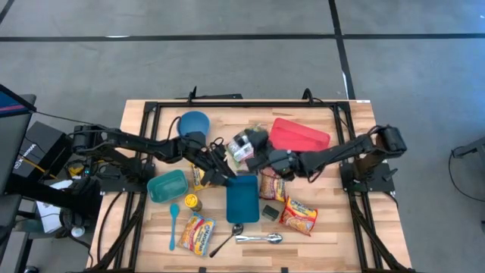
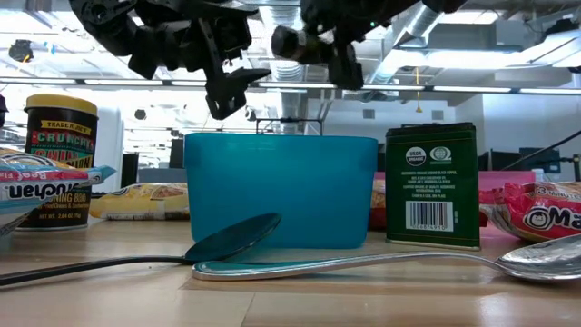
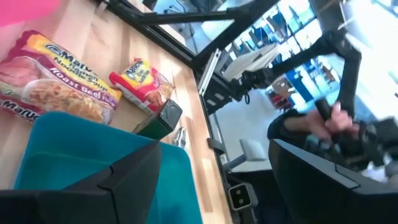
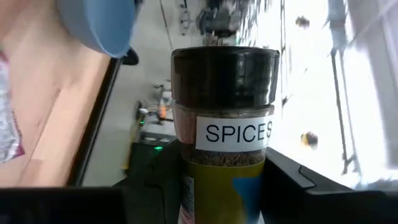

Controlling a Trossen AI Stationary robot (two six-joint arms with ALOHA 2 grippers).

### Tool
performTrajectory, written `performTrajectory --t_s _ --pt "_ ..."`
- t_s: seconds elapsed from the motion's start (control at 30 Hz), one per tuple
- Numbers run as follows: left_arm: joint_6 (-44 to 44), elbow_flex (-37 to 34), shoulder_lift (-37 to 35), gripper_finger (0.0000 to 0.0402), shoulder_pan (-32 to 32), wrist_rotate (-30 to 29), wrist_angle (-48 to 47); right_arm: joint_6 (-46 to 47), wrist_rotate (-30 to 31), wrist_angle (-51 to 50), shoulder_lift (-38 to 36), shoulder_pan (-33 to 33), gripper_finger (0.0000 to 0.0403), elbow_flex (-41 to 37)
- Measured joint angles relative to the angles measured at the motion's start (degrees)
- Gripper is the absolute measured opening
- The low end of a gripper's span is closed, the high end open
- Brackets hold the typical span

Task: Pick & Place Food Item
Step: Put the green seasoning bottle into the blue bin

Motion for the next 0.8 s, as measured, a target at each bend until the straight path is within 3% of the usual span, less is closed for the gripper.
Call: performTrajectory --t_s 0.3,0.8 --pt "8.11 0.00 0.02 0.0292 -0.35 -2.74 -0.08 28.68 -7.18 -19.20 -9.39 -3.85 0.0150 0.01" --pt "19.98 -0.02 0.02 0.0292 0.16 -21.35 -3.37 69.71 -20.74 -33.36 -12.43 -3.99 0.0146 0.01"
